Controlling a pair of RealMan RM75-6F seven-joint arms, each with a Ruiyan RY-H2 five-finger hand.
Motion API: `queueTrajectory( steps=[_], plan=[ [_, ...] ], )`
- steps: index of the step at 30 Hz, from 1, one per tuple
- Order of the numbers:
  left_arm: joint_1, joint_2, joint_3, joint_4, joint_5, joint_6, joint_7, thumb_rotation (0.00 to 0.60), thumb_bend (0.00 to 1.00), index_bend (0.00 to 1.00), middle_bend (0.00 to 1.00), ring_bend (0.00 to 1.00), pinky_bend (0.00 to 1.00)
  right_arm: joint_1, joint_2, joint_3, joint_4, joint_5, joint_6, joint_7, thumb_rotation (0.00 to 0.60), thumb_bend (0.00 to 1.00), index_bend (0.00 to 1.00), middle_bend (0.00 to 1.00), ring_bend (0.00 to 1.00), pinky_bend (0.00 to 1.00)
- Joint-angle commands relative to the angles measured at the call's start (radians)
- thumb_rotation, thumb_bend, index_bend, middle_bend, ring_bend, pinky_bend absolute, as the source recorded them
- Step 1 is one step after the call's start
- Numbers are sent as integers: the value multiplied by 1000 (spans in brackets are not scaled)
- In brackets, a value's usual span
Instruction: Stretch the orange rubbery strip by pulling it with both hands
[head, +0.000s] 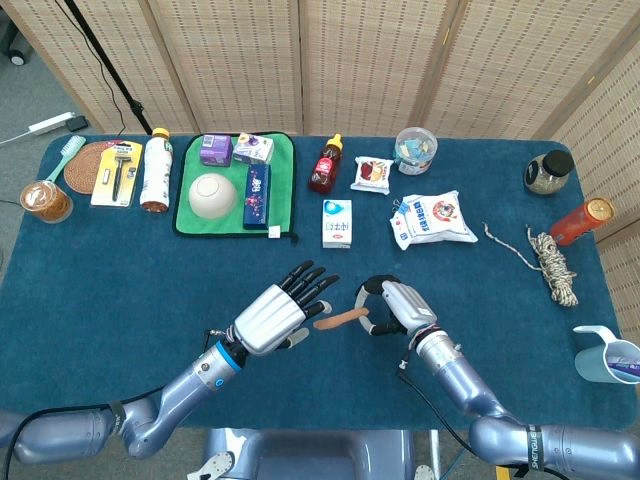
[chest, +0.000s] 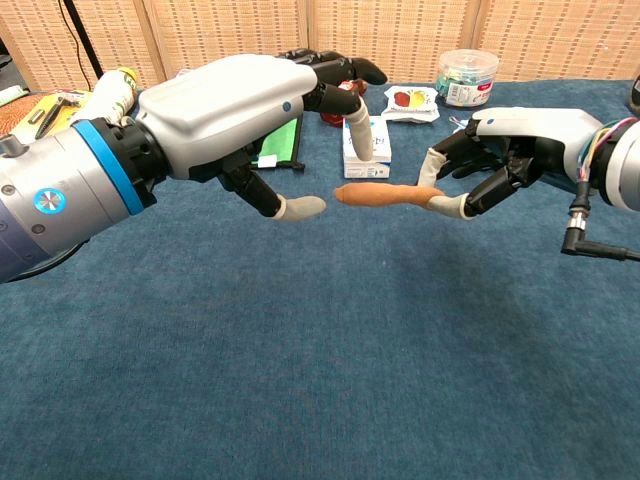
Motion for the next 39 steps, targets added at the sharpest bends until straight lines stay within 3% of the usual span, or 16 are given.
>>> queueTrajectory(
  steps=[1,22,39],
  plan=[
    [-3,-12,1,5,-7,7,1,583,267,441,96,34,0,2,1,-1,-3,-1,-1,4,600,464,670,310,155,70],
    [-13,-68,19,36,-18,39,6,595,266,431,110,43,0,16,10,-2,-13,9,-19,32,600,464,667,310,155,74],
    [-9,-53,24,30,-16,69,-4,595,266,423,109,44,0,19,23,-7,-2,19,-40,65,600,465,666,310,156,74]
  ],
)
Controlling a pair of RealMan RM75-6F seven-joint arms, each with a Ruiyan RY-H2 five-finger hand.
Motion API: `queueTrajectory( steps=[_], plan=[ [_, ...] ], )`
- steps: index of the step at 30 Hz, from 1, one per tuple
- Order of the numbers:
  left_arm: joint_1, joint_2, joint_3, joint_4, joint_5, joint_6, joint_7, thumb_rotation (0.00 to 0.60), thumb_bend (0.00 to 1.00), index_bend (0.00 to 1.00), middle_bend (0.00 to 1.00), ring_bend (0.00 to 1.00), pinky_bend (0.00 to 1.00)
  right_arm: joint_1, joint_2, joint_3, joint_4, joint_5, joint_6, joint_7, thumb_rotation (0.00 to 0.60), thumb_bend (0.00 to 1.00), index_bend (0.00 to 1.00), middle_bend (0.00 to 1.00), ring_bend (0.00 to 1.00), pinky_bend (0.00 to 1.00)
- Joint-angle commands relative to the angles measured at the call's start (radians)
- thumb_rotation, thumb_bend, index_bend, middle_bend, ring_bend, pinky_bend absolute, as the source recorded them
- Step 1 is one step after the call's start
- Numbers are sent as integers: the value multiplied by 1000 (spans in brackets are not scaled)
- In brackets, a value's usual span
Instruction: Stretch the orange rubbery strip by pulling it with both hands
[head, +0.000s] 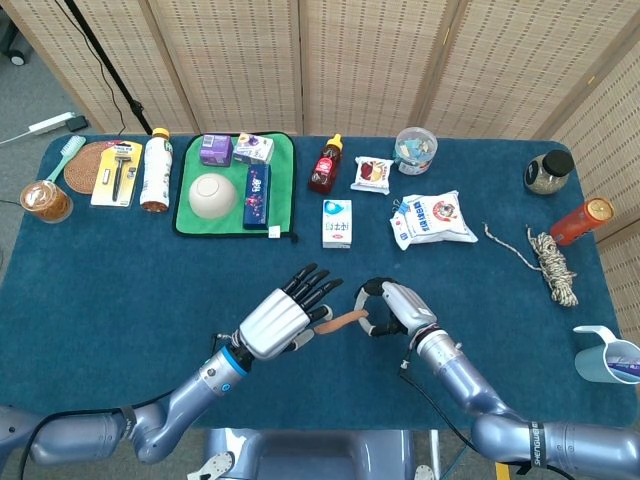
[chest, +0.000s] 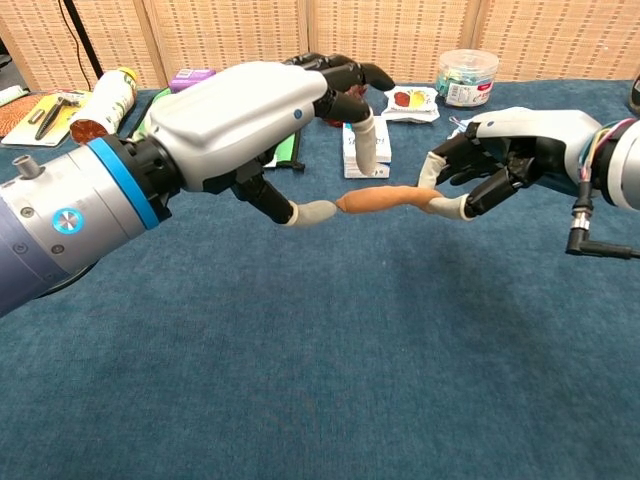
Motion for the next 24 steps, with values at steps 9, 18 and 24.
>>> queueTrajectory(
  steps=[9,18,24],
  plan=[
    [-1,-6,22,2,2,-9,7,595,267,390,109,44,0,6,5,1,0,5,-11,13,600,465,666,310,156,74],
    [1,-15,25,11,3,-3,10,597,266,380,109,44,0,10,7,0,1,9,-15,18,600,464,666,310,158,74],
    [-10,-47,12,34,-1,-7,20,596,266,381,110,44,0,12,8,1,-5,7,-22,27,600,465,658,310,160,74]
  ],
)
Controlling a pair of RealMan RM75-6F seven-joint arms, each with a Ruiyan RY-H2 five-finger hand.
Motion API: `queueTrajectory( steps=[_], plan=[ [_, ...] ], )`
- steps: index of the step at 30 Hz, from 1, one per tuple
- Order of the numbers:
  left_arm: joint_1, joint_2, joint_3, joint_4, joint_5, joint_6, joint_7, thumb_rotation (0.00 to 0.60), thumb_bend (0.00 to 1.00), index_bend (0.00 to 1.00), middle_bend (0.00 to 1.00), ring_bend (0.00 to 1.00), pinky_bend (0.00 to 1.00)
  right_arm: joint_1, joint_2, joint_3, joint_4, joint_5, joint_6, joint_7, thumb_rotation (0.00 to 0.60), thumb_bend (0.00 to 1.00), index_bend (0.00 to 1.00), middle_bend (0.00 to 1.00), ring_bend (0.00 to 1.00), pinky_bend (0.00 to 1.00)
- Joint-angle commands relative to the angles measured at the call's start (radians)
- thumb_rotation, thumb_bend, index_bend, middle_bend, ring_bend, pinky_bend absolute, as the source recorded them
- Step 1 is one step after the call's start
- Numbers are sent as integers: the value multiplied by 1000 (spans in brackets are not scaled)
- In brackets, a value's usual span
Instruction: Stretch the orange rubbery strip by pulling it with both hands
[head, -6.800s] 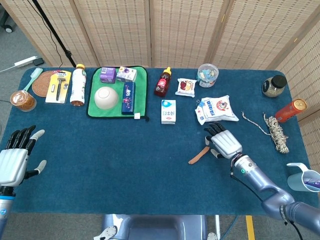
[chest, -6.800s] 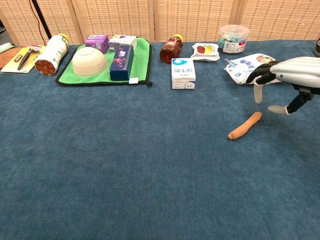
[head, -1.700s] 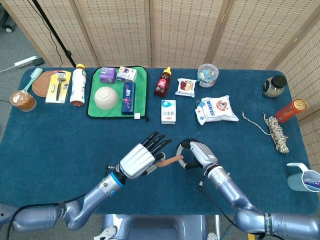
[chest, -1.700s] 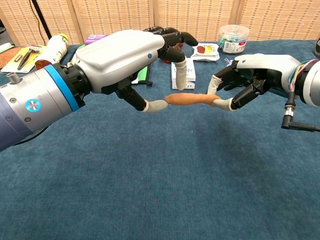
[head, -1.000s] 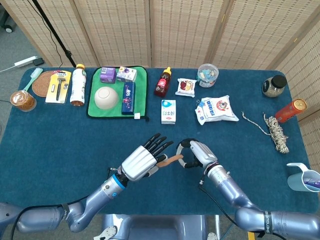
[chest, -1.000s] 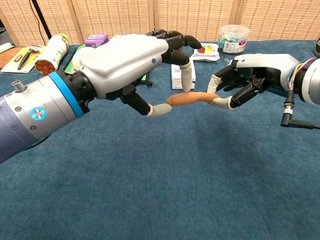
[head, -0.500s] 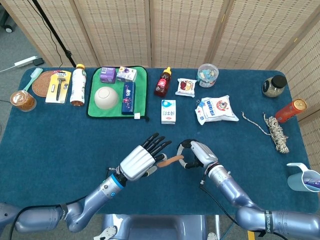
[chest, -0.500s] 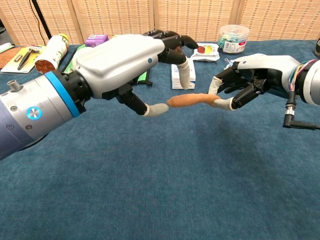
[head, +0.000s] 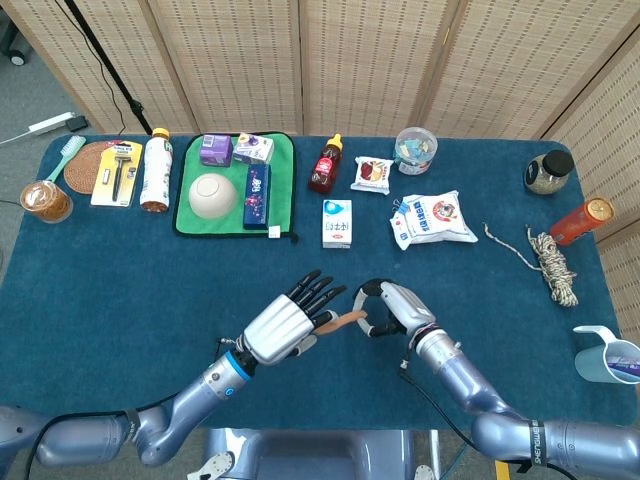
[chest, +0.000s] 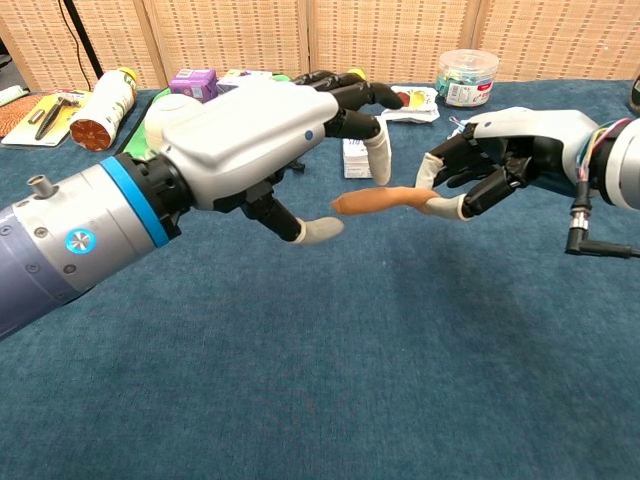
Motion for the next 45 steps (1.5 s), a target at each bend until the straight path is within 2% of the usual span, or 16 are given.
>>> queueTrajectory(
  steps=[1,17,30,38,45],
  plan=[
    [-5,-17,-7,12,-6,-3,6,596,266,382,109,44,0,0,2,0,-2,1,-4,5,600,465,659,310,160,74],
    [-4,-62,-32,34,-19,35,8,597,267,478,147,78,0,-9,14,0,0,-10,-21,51,600,465,661,310,171,80],
    [-5,-71,-37,44,-29,40,6,599,266,464,152,81,0,-17,27,1,4,-23,-42,92,600,465,661,310,175,80],
    [-8,-88,-47,56,-38,43,-3,600,268,572,205,115,0,-21,36,3,2,-31,-53,111,600,465,662,310,179,81],
    [-11,-99,-55,63,-47,45,-3,600,268,615,223,122,0,-25,45,4,0,-36,-58,127,600,465,663,310,180,86]
  ],
)
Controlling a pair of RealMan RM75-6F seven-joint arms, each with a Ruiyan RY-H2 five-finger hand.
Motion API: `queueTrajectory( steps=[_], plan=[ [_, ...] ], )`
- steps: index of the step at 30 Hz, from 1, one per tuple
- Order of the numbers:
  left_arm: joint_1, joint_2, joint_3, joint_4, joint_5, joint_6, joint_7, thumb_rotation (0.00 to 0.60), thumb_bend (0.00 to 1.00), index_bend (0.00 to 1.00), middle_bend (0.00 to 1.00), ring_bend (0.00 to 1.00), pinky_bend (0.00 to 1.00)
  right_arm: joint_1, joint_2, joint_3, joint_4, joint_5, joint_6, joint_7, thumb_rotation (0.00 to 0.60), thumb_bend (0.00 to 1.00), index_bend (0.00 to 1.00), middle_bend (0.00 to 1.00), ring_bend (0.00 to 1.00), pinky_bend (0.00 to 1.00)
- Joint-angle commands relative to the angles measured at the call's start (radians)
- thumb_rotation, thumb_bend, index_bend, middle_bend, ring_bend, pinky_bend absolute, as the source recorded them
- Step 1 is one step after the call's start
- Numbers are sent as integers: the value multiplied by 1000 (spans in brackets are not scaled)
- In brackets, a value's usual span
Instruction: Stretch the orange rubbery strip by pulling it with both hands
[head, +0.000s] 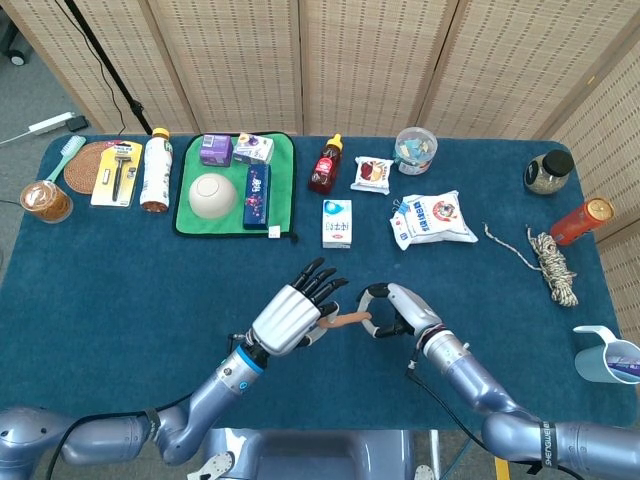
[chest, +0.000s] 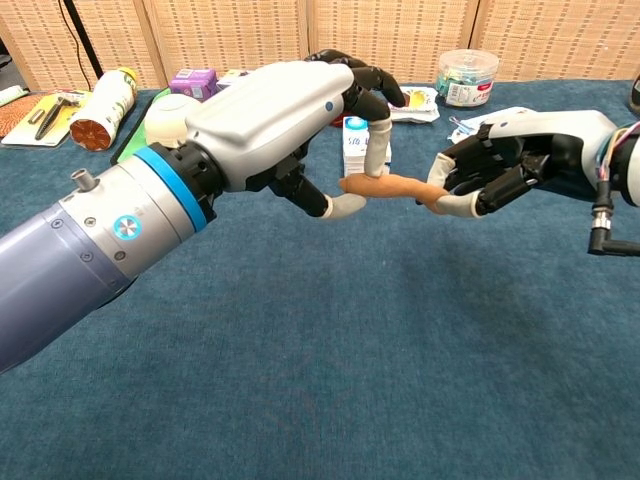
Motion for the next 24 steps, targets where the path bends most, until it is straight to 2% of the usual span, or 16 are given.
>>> queueTrajectory(
  steps=[1,11,24],
  plan=[
    [-1,-1,-1,2,0,1,0,600,269,618,225,123,0,-2,4,1,-1,-2,-3,7,600,465,664,310,181,87],
    [-9,-7,-10,20,-13,-6,-11,600,405,634,233,130,0,-11,15,1,-2,-19,-8,29,600,469,664,310,190,95],
    [-16,-10,-20,34,-19,0,-13,600,419,701,270,155,0,-24,30,7,-1,-45,-8,61,600,491,670,312,201,101]
  ],
)
